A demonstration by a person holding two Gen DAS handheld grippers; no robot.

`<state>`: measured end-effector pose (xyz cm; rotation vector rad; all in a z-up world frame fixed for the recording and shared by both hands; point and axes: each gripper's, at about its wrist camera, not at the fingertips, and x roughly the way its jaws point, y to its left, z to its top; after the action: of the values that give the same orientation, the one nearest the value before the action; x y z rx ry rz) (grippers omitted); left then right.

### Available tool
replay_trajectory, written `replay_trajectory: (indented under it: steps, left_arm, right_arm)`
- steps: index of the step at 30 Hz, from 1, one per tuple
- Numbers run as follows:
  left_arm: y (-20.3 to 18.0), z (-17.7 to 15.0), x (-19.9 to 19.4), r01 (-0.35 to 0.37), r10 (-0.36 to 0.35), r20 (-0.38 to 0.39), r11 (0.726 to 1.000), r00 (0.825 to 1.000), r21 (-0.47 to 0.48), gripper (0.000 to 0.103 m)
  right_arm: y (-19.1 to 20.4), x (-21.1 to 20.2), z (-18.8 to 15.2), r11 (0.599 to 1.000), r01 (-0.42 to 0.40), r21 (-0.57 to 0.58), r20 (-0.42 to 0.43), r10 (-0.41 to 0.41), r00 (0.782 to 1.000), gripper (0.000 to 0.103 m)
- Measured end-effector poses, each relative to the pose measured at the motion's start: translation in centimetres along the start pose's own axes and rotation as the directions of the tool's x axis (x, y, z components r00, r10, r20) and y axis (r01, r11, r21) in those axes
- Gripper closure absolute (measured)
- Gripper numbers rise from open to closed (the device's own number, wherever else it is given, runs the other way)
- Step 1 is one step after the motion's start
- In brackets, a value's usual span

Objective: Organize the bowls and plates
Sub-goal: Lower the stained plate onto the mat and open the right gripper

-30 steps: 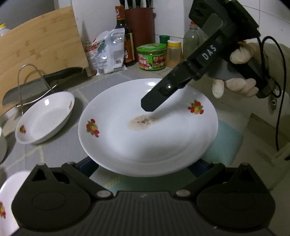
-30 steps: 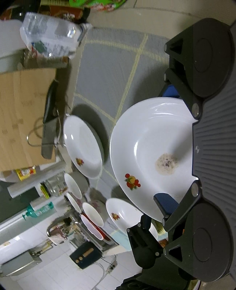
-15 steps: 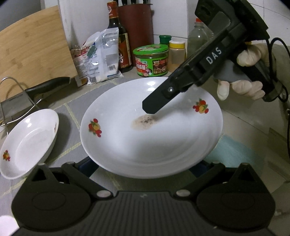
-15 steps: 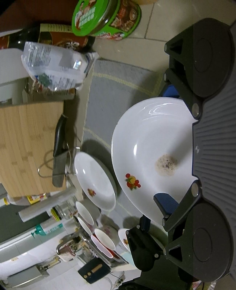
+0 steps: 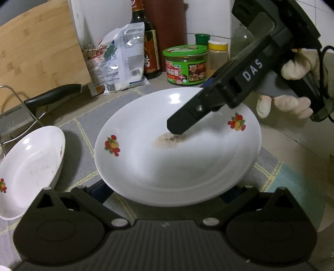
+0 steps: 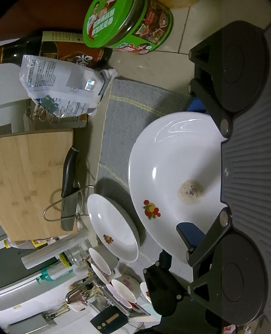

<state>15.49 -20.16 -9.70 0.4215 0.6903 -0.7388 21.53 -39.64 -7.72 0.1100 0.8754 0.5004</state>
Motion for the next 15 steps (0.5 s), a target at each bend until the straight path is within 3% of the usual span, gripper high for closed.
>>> replay_trajectory:
  steps: [15]
  left_arm:
    - [0.2, 0.0, 0.7, -0.007, 0.007, -0.01, 1.0, 1.0, 0.013, 0.001]
  right_arm:
    - [-0.8, 0.9, 0.0, 0.998, 0.052, 0.031, -0.005, -0.052, 0.999, 0.0]
